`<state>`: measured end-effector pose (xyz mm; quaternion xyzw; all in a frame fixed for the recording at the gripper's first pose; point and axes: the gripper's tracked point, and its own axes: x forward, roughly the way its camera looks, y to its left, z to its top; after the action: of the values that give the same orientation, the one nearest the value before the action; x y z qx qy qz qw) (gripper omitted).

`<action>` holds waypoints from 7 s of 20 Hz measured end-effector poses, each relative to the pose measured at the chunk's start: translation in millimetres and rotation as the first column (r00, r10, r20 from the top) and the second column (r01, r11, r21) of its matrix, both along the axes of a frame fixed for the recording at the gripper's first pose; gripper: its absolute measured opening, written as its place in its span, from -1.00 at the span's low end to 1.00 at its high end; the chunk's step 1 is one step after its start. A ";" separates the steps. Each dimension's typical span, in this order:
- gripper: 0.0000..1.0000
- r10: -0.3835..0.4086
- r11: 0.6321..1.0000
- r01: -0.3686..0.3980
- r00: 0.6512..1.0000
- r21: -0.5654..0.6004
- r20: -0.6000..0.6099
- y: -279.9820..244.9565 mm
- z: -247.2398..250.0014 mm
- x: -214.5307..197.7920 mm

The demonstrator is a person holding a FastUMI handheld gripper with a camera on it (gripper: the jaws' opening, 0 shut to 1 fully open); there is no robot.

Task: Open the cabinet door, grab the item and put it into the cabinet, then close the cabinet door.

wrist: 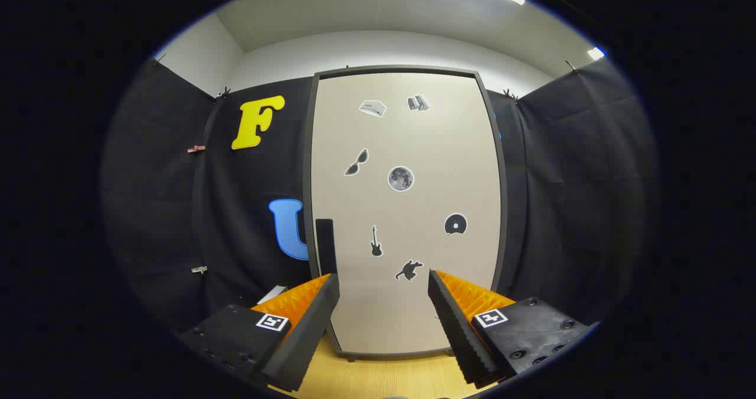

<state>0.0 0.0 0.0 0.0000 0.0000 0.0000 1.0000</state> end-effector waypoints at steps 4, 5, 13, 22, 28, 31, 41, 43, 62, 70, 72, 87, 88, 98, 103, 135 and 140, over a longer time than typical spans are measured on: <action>0.95 0.009 1.000 -0.009 1.000 -0.004 -0.003 5.0 -1.3 1.2; 0.95 0.012 1.000 -0.012 1.000 -0.006 -0.008 5.8 -1.8 1.3; 0.95 0.017 1.000 -0.017 1.000 -0.014 0.003 8.3 1.9 -2.4; 0.95 0.024 1.000 -0.024 1.000 -0.008 -0.001 20.6 -1.2 -5.0; 0.95 0.048 0.999 -0.048 0.999 0.016 -0.008 47.8 -10.7 12.7; 0.95 0.055 0.998 -0.055 0.998 0.010 -0.013 62.1 -16.4 29.6; 0.95 0.021 1.000 -0.021 1.000 0.021 0.002 87.7 -36.1 109.2; 0.95 -0.018 1.000 0.018 1.000 0.011 -0.022 82.6 -47.5 125.4; -0.23 -0.122 0.991 0.120 0.992 -0.065 -0.031 87.4 -76.8 169.8; -0.60 -0.102 0.992 0.096 0.992 -0.083 -0.070 84.5 -80.3 153.7; -0.60 -0.088 0.994 0.082 0.993 -0.078 -0.074 82.4 -78.5 140.0; -0.61 -0.181 0.984 0.180 0.981 -0.021 -0.072 21.0 -55.0 4.0; -0.61 -0.201 0.980 0.201 0.977 -0.014 -0.065 14.1 -53.5 -3.2; -0.63 -0.245 0.969 0.246 0.967 0.004 -0.063 -48.2 -46.1 -55.5; -0.65 -0.172 0.983 0.167 0.982 -0.075 -0.071 -78.1 -41.6 -75.0; -0.75 -0.060 0.997 0.068 0.979 -0.035 0.194 -218.1 23.0 -170.3; -0.75 -0.028 0.994 0.049 0.979 -0.098 0.202 -165.9 13.6 -171.4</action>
<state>-171.4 -165.9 13.6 -0.0510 -0.1005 -0.0195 0.9934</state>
